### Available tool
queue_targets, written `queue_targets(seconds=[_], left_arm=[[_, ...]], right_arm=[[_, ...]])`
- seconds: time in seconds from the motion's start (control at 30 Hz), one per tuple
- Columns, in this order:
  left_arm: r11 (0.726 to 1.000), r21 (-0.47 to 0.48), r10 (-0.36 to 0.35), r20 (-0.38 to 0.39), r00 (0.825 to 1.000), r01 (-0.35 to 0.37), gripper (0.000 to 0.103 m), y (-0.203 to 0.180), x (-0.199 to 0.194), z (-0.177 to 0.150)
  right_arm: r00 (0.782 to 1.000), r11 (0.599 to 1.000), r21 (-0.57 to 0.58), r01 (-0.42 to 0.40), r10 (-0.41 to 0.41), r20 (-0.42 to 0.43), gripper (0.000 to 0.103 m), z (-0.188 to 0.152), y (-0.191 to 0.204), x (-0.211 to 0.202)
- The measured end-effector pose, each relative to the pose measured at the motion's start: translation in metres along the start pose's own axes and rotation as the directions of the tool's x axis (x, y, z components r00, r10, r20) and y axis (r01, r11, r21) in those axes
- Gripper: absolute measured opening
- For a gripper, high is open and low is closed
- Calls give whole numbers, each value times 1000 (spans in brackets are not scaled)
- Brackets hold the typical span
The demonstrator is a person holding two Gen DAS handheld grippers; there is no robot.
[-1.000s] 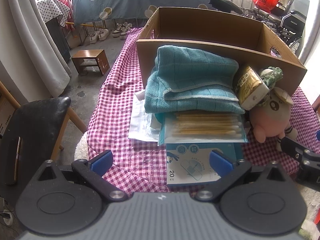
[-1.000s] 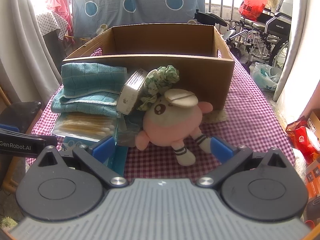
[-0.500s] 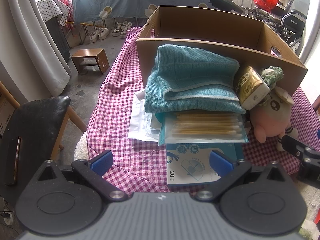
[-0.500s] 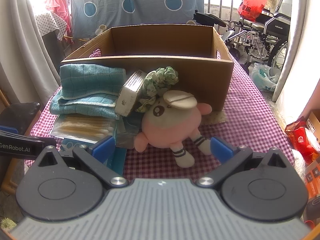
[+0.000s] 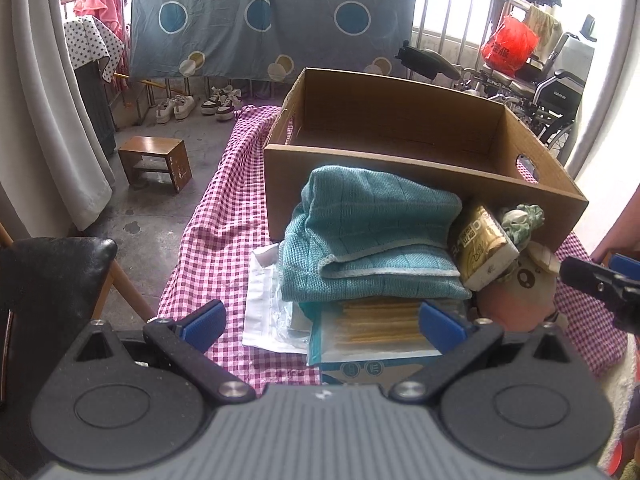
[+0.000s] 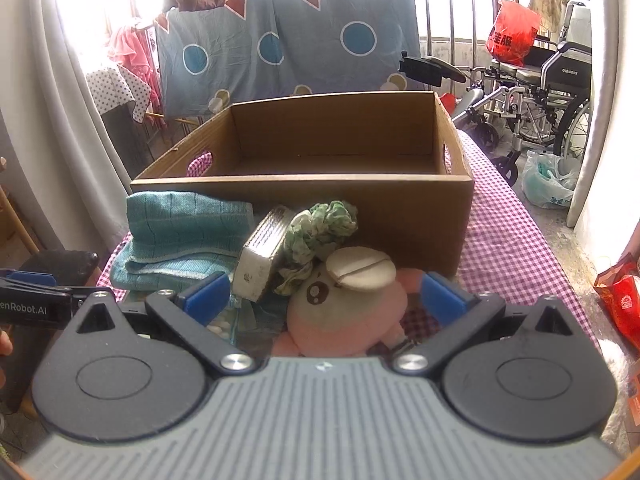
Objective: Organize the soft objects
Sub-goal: 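Grasp the teal towel with the right gripper and lift it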
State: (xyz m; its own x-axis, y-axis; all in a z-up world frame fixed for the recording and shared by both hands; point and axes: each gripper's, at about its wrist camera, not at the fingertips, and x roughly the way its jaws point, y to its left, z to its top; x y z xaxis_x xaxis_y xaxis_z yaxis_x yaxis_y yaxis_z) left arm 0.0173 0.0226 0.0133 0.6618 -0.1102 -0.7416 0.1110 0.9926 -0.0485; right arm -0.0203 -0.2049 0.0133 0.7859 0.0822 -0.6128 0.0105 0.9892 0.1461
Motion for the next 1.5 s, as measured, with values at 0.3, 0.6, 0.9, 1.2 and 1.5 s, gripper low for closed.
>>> queue_targets(seconds=[0.3,0.6,0.9,1.2,1.5], left_arm=[[988,-45,-139,109,984,144,91,27,17,31],[956,-110,-276,-15,961,273,70,50,78,51],[937,-126,-337,-71,939,327,45,58,109,59],[926,-142,-357,-26,934,350,14,59,100,56],[920,-84,-372,127,919,384,13,51,34,74]], right_arm=[[952,952,22,-307,306,25,101,59,10,30],[924,939,-35,-343,331,-193,67,80,45,95],[889,938,-49,-343,307,-339,60,74,66,149],[875,928,-51,-369,328,-356,13,67,77,162],[885,894,-75,-442,421,-198,8,90,77,103]])
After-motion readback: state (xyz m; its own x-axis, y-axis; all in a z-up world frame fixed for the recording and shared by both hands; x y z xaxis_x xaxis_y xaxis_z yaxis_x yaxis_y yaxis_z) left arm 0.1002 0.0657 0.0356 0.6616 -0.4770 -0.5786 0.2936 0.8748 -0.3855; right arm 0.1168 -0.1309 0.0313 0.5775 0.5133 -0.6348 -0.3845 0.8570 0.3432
